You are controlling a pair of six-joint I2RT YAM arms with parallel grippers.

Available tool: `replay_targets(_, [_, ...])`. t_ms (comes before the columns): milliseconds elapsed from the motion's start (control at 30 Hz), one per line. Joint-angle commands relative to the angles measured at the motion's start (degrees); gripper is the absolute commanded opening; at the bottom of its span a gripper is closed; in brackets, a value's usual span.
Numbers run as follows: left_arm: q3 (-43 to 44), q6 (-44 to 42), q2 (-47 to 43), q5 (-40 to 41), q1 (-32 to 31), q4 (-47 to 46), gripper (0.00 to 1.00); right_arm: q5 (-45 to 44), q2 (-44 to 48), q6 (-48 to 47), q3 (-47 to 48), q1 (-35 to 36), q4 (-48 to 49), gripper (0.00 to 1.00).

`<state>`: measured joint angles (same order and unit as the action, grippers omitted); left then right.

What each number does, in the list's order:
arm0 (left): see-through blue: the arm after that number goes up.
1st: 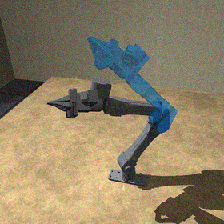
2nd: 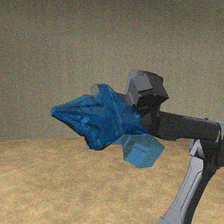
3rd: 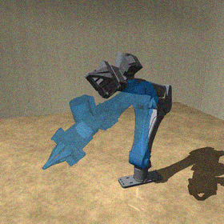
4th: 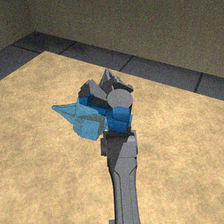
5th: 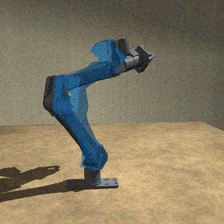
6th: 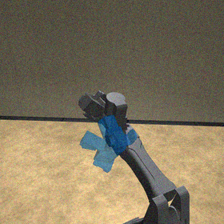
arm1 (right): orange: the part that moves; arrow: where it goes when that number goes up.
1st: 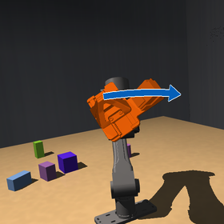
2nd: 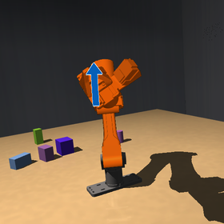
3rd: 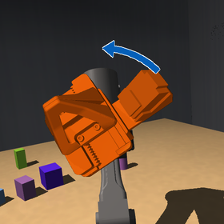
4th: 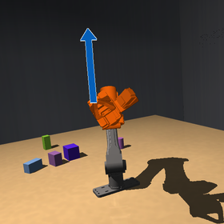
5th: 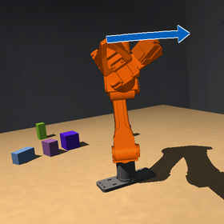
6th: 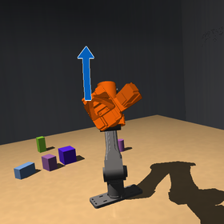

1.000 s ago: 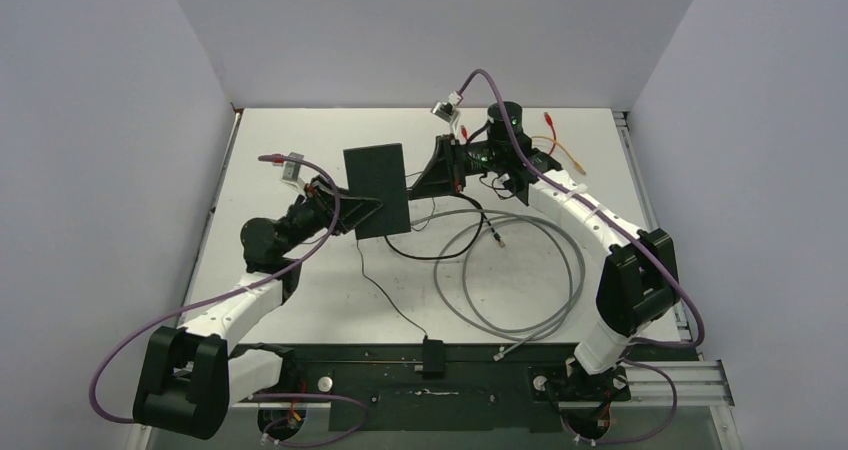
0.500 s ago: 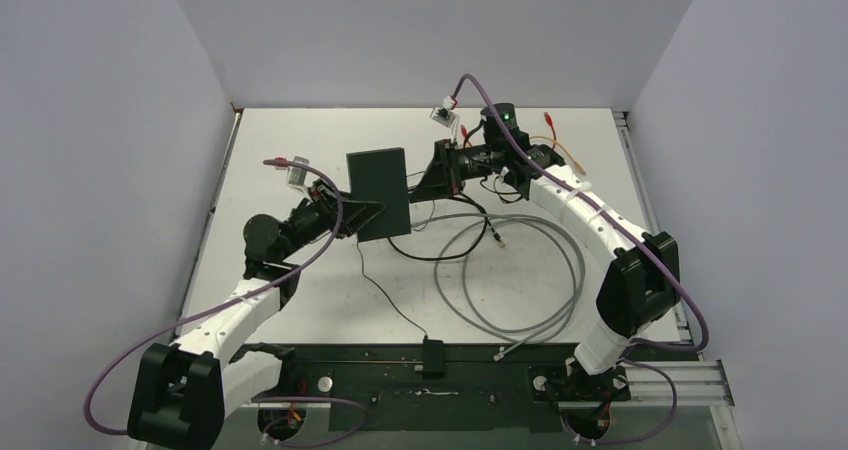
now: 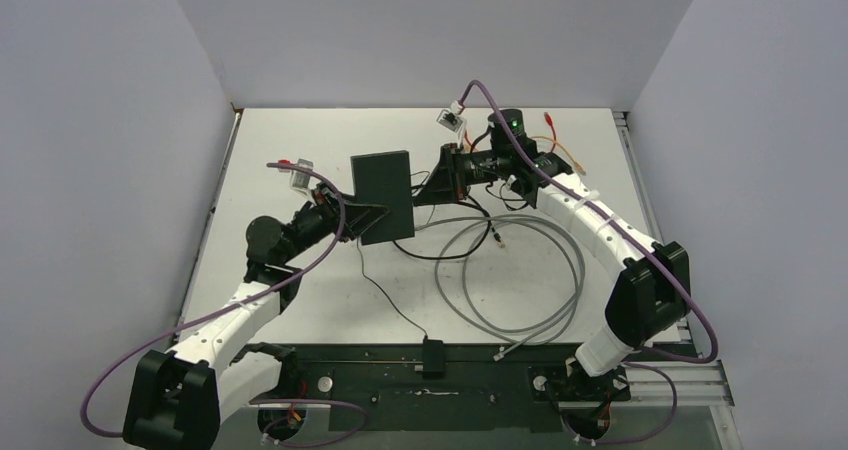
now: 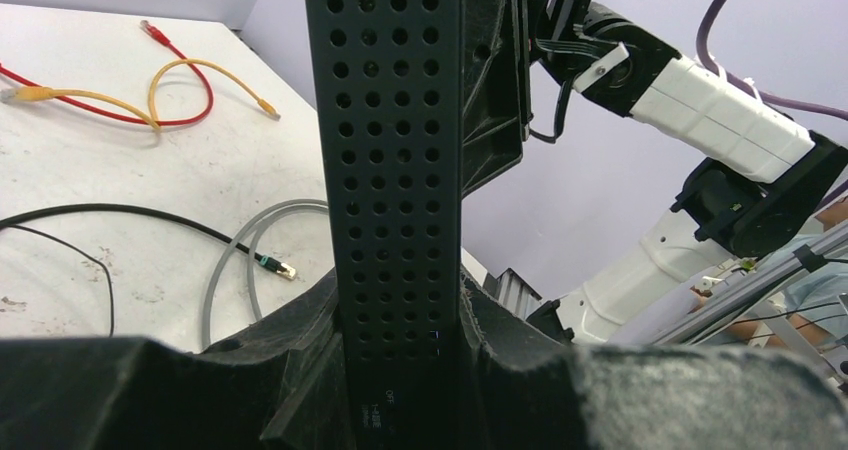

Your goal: Pull the plug from the switch port

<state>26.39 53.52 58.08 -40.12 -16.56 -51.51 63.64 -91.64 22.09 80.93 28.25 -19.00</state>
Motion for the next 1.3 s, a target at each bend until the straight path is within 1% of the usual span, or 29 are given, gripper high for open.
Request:
replay_targets(0, [3.35,5.53,-5.01,-2.23,0.29,-26.42,0.00,-10.61,1.00,-2.39,-4.04,-8.17,5.61,0.05])
replay_targets(33, [3.06,6.12,-4.76,-2.13,0.30,-27.32,0.00,-7.97,0.64,-2.96,-3.76,-8.23,5.47,0.05])
replay_targets(100, [2.44,7.20,-4.40,-2.06,0.34,-28.83,0.00,-7.15,0.38,-5.32,-3.01,-8.10,3.62,0.05])
replay_targets(233, [2.01,7.44,-4.83,-2.25,1.04,-29.00,0.00,-4.56,0.67,-6.42,-3.25,-8.92,3.15,0.05])
replay_targets(333, [1.66,7.70,-5.45,-2.52,1.96,-28.74,0.00,-6.46,0.95,-6.77,-3.29,-9.22,1.83,0.05])
replay_targets(500, [1.11,8.08,-6.40,-3.07,3.74,-28.02,0.00,-14.04,1.45,-7.50,-2.77,-10.75,-1.63,0.05])
replay_targets(633, [1.20,7.16,-6.93,-3.07,3.82,-26.18,0.00,-19.94,1.55,-8.70,-1.37,-11.03,-4.88,0.05])
replay_targets(700, [1.27,6.85,-6.93,-3.05,3.86,-25.83,0.00,-21.06,1.52,-8.72,-1.10,-10.99,-5.62,0.05])
replay_targets(800, [1.55,5.61,-6.89,-3.13,3.85,-23.89,0.00,-19.87,1.64,-8.65,-1.36,-10.97,-5.01,0.05])
replay_targets(867, [1.79,3.98,-7.20,-3.04,3.82,-21.72,0.00,-15.81,2.41,-8.00,-2.21,-11.00,-2.24,0.05])
replay_targets(933, [2.13,2.21,-7.88,-1.72,3.85,-17.40,0.00,-15.77,3.32,-6.87,-1.75,-10.89,-1.33,0.06])
replay_targets(967, [2.51,1.36,-8.24,-0.84,3.82,-14.88,0.00,-15.83,3.77,-6.12,-1.54,-11.01,-0.54,0.12])
replay_targets(1000, [2.86,0.91,-8.51,0.37,3.86,-12.21,0.00,-16.57,4.24,-5.54,-0.82,-10.94,-0.39,0.20])
replay_targets(1067, [3.48,0.61,-8.77,2.23,3.88,-7.44,0.00,-16.95,4.79,-3.38,-0.01,-10.96,1.39,0.32])
replay_targets(1100, [3.73,0.58,-8.78,3.14,3.89,-5.47,0.00,-16.81,4.74,-2.09,0.53,-10.94,2.15,0.41])
replay_targets(1167, [3.93,2.03,-8.30,4.67,3.86,-3.28,0.00,-16.16,4.59,1.08,0.98,-10.72,4.50,0.56])
replay_targets(1200, [3.93,2.79,-7.95,5.12,3.88,-3.29,0.00,-16.09,4.52,2.40,1.17,-10.65,5.18,0.63])
replay_targets(1233, [4.00,3.53,-7.51,5.41,3.82,-3.55,0.00,-16.01,4.59,3.57,1.32,-10.48,5.76,0.67])
replay_targets(1267, [4.06,4.38,-7.14,5.55,3.86,-3.53,0.00,-15.55,4.60,4.62,1.26,-10.45,6.84,0.67])
